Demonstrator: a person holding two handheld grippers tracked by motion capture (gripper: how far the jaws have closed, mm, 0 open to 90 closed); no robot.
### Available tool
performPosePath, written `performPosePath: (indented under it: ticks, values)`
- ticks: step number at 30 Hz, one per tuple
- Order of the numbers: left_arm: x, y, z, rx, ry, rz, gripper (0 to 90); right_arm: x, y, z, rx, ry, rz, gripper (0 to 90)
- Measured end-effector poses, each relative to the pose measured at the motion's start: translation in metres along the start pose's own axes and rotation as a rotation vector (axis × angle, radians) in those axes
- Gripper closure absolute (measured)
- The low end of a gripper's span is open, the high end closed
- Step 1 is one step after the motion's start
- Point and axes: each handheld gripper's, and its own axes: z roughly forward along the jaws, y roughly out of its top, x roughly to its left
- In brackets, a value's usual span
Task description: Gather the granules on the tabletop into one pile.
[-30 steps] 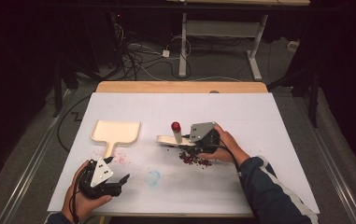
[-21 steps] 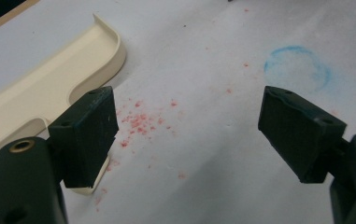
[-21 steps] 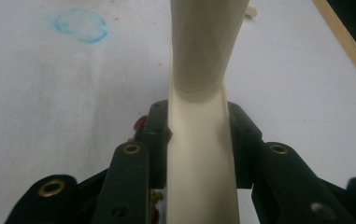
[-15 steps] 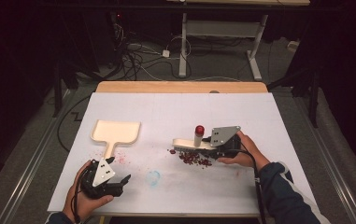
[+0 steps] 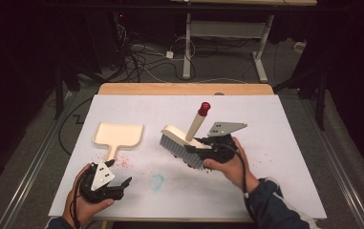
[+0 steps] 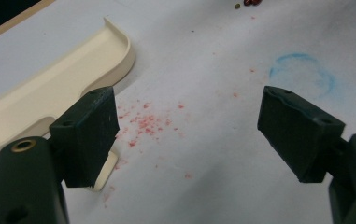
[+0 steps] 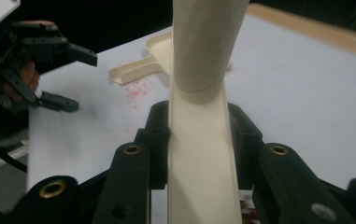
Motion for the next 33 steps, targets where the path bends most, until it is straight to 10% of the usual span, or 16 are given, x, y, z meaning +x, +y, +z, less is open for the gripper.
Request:
performPosePath:
  ticks: [8,17,33]
  values:
    - [0.0,-0.001,-0.001,-0.001,-0.004,0.0,19.7,0.002,-0.022,0.048,0.059,-0.093,0.249,67.2]
    - [-0.001,-0.001,-0.002,-0.011,-0.018,0.02,19.7,-0.017,-0.049,0.022,0.033,-0.223,0.403,66.7]
    - [-0.005,0.003,0.005,0.011,-0.057,0.046,19.7,-0.014,-0.055,-0.029,-0.015,-0.245,0.426,67.2]
